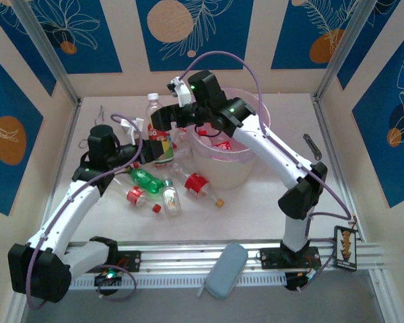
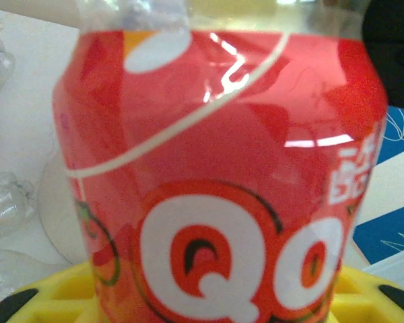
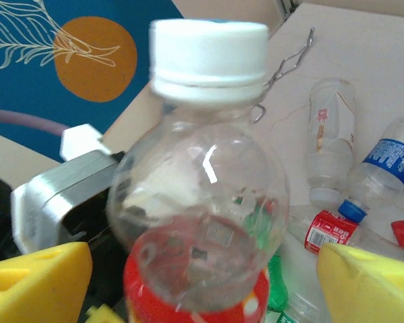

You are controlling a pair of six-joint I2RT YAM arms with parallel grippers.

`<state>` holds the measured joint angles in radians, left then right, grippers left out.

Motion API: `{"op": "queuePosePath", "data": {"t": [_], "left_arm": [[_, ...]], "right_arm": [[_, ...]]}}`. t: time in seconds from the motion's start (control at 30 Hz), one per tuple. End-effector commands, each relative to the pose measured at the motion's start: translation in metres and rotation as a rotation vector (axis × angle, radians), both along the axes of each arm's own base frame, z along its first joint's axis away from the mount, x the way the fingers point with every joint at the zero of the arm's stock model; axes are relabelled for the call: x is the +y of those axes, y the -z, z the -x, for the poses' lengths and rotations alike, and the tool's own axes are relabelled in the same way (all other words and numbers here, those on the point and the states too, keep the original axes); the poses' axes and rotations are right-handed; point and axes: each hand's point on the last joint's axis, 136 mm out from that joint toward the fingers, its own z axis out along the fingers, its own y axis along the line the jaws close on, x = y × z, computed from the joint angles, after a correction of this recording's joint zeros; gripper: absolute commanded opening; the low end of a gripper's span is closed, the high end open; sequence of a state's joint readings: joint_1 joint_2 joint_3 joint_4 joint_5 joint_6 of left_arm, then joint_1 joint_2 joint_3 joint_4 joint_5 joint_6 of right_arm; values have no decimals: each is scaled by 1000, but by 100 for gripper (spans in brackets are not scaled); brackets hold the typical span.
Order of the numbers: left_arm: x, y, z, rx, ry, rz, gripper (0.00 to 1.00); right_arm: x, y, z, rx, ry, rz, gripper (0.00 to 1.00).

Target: Put the plastic bottles in the bin

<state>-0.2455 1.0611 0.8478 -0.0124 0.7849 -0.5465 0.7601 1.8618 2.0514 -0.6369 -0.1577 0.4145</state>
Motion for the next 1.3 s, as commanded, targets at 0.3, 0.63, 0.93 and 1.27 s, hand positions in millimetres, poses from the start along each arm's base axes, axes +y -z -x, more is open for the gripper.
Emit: {"op": "queuePosePath", "data": {"t": [0.3,0.63,0.93,1.27], "left_arm": [[-9,-10,5,-89,53,26,6],[-8,-11,3,-76,44,50,99],[-1,-9,31,-118,64,-6,100],[16,27,30,-33,-38,-120,100]], "right_arm": [[21,12,4,54,-62,5,57],[13,-2,-2,1,-30,-4,51],[-15,-69,-18,-170,60,-89,49],[-80,-112,-13,-286,170,-77,49]]}}
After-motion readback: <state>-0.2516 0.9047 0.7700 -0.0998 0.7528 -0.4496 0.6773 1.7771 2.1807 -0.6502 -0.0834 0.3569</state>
